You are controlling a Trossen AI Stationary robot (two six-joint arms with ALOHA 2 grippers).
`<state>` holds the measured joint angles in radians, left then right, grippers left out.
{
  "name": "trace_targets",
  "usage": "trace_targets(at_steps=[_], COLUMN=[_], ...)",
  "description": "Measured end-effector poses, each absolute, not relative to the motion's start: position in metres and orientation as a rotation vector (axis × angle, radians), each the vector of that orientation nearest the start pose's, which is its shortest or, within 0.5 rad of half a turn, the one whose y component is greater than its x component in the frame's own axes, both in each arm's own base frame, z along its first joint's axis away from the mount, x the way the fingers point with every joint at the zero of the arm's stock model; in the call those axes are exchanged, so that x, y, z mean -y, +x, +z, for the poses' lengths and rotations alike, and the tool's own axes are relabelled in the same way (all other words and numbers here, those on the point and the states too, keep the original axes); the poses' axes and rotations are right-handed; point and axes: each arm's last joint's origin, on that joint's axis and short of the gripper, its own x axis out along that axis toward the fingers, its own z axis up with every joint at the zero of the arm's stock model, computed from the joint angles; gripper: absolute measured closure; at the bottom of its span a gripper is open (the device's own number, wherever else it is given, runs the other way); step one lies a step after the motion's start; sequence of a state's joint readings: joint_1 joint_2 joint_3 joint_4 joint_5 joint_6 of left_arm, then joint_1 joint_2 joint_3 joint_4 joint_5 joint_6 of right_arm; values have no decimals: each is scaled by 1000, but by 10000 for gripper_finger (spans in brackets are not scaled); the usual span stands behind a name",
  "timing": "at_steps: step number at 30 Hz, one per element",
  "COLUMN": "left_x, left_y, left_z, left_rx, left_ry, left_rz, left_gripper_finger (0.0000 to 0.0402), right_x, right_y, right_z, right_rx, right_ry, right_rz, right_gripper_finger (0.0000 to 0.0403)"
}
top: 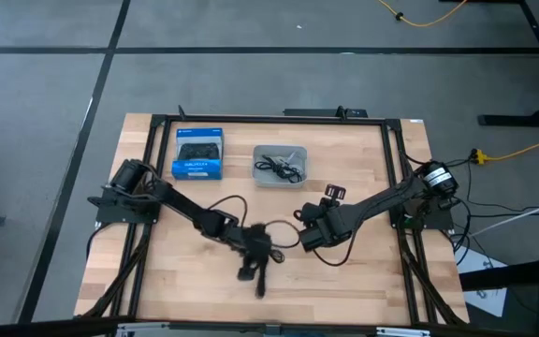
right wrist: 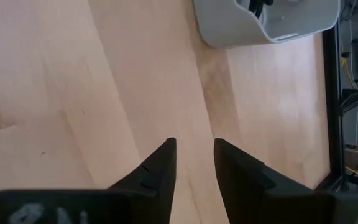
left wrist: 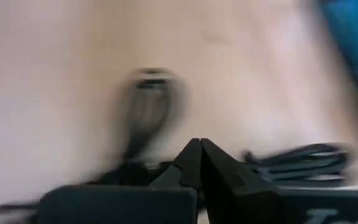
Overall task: Pick and place USB-C Cables
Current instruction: Put the bottom black charger cable into the white bin
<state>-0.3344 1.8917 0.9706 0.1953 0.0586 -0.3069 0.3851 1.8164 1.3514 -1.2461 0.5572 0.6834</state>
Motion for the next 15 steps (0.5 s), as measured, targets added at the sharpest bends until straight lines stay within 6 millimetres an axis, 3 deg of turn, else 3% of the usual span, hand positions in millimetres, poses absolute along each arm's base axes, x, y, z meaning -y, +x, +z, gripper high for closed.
trace_targets(at_steps=[10,13,15], left_x=[72,76,86], left_y=[363,366,365], left_z=[139,149,159], left_rx=[-711,-675,-688], left_ry=[50,69,73], left_rz=[449,461,370], left_gripper_finger=[401,401,401], right_x=[-104,-104,-104], right_y=[298,298,298], right_z=[212,213,213], right_rx=[-1350,-1347,-1347], right_ry=[-233,-242,-242], right_rz=[-640,-647,-647], right_gripper_finger=[290,290,290])
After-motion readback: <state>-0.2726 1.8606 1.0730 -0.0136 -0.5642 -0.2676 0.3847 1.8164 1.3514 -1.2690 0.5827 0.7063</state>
